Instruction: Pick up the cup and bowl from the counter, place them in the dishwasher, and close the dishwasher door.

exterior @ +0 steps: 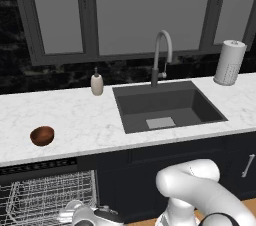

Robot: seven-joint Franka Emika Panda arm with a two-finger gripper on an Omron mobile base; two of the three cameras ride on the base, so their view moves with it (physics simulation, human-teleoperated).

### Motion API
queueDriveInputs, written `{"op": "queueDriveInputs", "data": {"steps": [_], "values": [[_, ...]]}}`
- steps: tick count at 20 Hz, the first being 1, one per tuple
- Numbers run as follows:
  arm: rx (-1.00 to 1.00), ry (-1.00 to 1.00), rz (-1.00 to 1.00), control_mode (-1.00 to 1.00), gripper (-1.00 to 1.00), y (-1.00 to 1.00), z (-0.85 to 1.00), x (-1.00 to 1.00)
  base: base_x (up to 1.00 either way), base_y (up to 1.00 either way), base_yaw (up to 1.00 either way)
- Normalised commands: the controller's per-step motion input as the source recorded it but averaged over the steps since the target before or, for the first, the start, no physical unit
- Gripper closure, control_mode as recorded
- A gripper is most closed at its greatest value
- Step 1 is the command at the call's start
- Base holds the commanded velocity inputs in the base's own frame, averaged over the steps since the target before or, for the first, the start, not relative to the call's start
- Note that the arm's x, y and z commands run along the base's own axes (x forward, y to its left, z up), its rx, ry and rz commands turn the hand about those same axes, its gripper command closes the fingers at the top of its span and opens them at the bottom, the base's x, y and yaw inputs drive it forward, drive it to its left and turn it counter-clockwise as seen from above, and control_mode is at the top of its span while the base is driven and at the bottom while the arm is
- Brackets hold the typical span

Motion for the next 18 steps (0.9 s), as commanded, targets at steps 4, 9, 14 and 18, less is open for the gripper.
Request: {"op": "queueDriveInputs", "data": {"steps": [4,9,14,18], "values": [[0.0,0.02,0.0,-1.0,1.0,-0.06,-0.05,0.08,0.0,0.0,0.0],[0.0,0.0,0.02,-1.0,1.0,-0.13,-0.15,0.01,0.0,0.0,0.0],[0.0,0.02,0.04,-1.0,1.0,-0.06,-0.21,0.17,0.0,0.0,0.0],[0.01,0.0,0.06,-1.0,1.0,-0.16,-0.09,0.17,0.0,0.0,0.0]]}}
